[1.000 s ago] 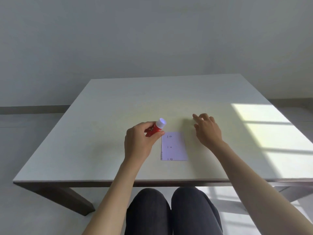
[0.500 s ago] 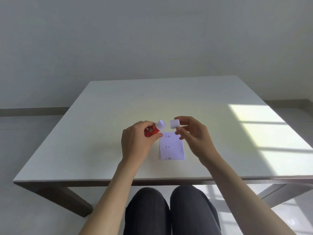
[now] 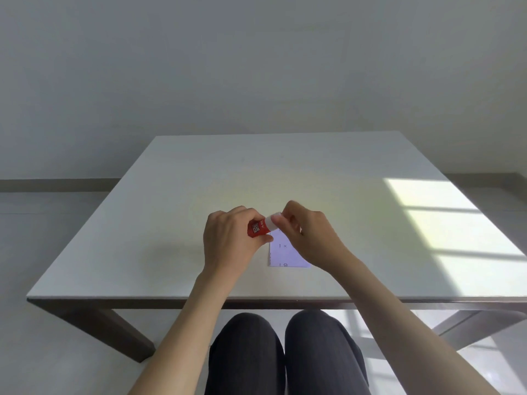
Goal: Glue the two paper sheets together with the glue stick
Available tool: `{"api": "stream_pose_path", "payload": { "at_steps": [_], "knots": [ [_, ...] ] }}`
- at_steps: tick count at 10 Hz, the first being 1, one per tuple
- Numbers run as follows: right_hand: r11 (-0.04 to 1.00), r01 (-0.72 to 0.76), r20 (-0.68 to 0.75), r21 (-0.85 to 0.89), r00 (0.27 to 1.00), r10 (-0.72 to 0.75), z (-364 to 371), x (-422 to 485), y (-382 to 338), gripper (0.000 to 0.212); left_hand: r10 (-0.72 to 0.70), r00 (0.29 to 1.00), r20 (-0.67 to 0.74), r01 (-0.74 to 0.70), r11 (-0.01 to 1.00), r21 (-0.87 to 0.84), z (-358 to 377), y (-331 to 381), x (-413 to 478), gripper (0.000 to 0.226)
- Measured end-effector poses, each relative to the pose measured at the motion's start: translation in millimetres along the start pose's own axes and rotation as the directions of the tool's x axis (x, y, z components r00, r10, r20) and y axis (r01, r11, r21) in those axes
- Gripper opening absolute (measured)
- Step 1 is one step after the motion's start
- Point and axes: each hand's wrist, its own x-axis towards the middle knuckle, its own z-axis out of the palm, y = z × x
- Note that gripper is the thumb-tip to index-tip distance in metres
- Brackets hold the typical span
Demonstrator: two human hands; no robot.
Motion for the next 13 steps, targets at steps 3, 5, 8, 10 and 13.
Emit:
{"api": "stream_pose_path", "payload": {
  "at_steps": [3, 5, 8, 10, 13],
  "knots": [
    [0.981, 0.041, -0.131, -0.188, 0.989, -0.066, -1, 3, -4, 0.049, -0.007, 0.999, 0.040, 0.008, 1.000, -0.018, 2, -2, 9, 0.027],
    [0.992, -0.127, -0.144, -0.012, 0.982, 0.124, -9, -18, 10, 0.075, -0.408, 0.912, 0.046, 0.395, 0.840, -0.373, 17, -23, 56, 0.029],
    [0.976, -0.165, -0.183, -0.142, 0.973, 0.138, -15, -43, 29, 0.041, -0.475, 0.874, 0.101, 0.481, 0.818, -0.316, 65, -45, 82, 0.026],
    [0.974, -0.177, -0.191, -0.140, 0.970, 0.148, -19, -44, 37, 0.033, -0.478, 0.873, 0.094, 0.484, 0.833, -0.268, 76, -48, 75, 0.028],
    [0.974, -0.191, -0.130, -0.125, 0.976, 0.175, -12, -40, 31, 0.023, -0.504, 0.822, 0.264, 0.560, 0.799, -0.219, 80, -57, 53, 0.104]
  ]
}}
